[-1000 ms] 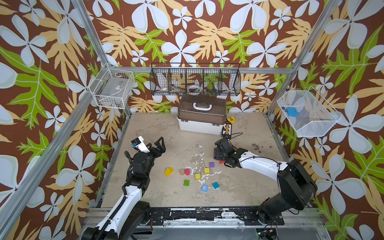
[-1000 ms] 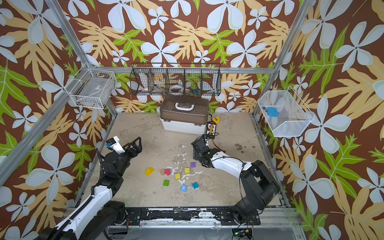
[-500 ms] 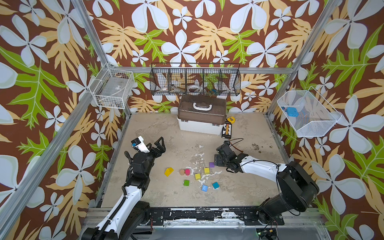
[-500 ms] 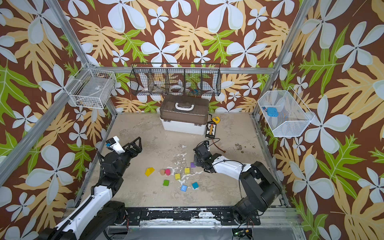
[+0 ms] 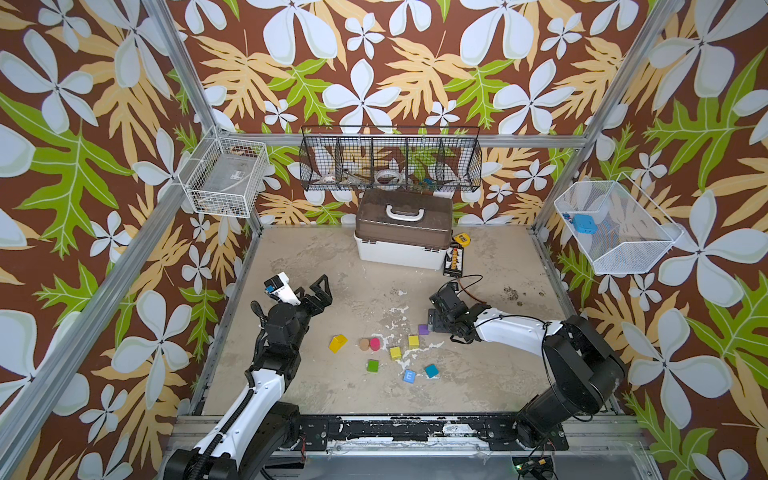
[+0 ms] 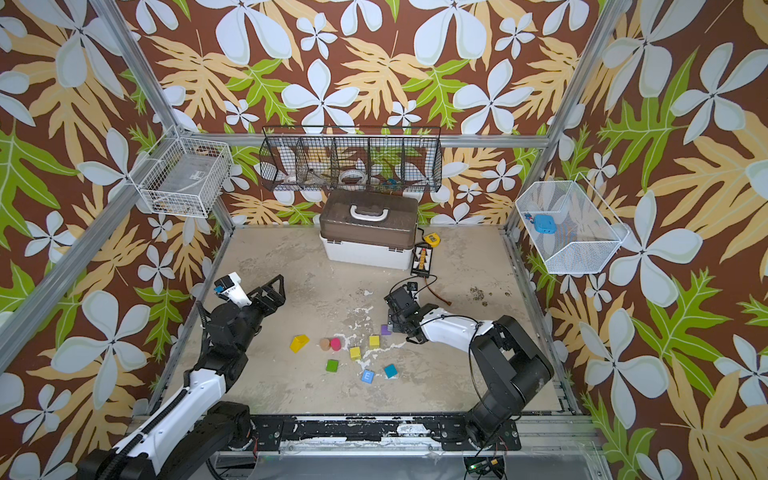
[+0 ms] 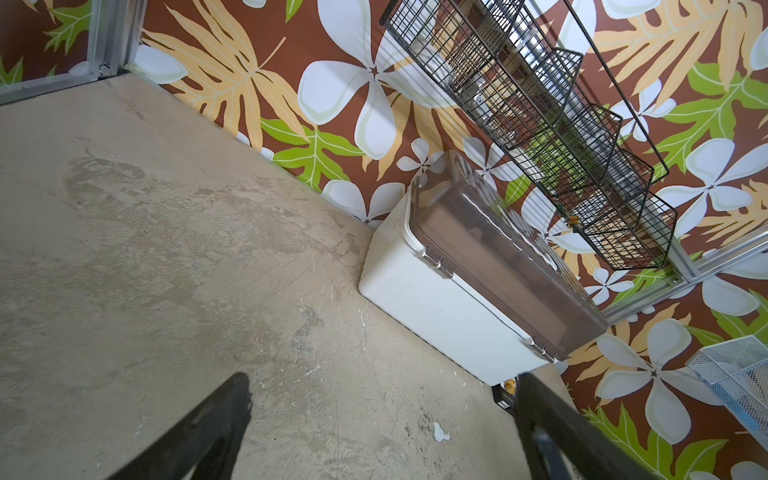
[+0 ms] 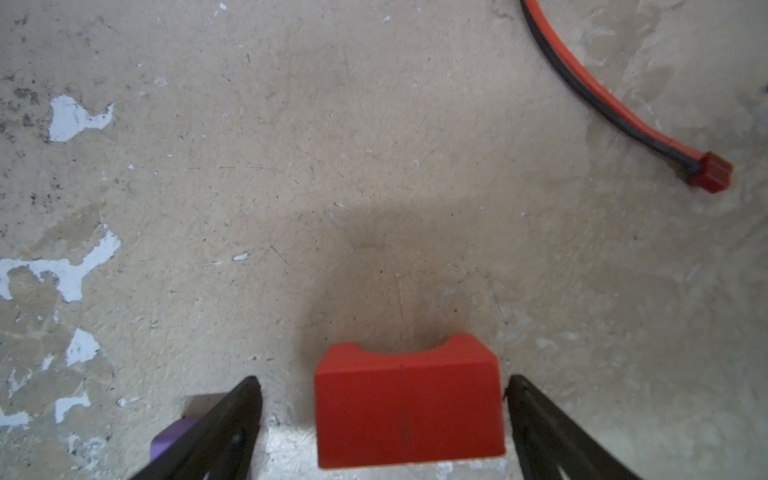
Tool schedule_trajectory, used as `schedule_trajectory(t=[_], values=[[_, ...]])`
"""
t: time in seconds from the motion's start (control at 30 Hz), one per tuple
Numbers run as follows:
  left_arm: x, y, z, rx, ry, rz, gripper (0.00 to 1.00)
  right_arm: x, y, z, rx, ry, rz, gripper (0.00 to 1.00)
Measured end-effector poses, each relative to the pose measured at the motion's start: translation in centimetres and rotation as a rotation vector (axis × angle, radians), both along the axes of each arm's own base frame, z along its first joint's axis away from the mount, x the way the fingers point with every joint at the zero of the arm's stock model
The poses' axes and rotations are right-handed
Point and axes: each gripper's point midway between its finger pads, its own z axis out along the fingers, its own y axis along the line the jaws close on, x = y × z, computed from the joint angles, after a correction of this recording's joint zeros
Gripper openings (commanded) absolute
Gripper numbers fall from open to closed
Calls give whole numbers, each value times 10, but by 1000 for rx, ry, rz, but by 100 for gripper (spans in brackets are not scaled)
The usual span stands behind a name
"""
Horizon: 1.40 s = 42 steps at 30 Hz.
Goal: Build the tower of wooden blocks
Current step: 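Grasp the red arch block with the right gripper and lift it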
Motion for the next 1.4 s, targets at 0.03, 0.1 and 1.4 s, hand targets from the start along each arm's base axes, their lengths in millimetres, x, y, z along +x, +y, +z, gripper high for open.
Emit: schedule_trajectory(t=[0.03, 0.1, 1.4], values=[[0, 0, 0, 0, 0, 0, 100, 0, -2, -1, -1, 2, -4, 85], [0, 0, -1, 0, 2, 0, 100, 1, -2, -2, 4, 7, -6, 82], [5, -1, -11, -1, 36, 2, 100, 53, 143, -3, 51, 2, 109, 48]])
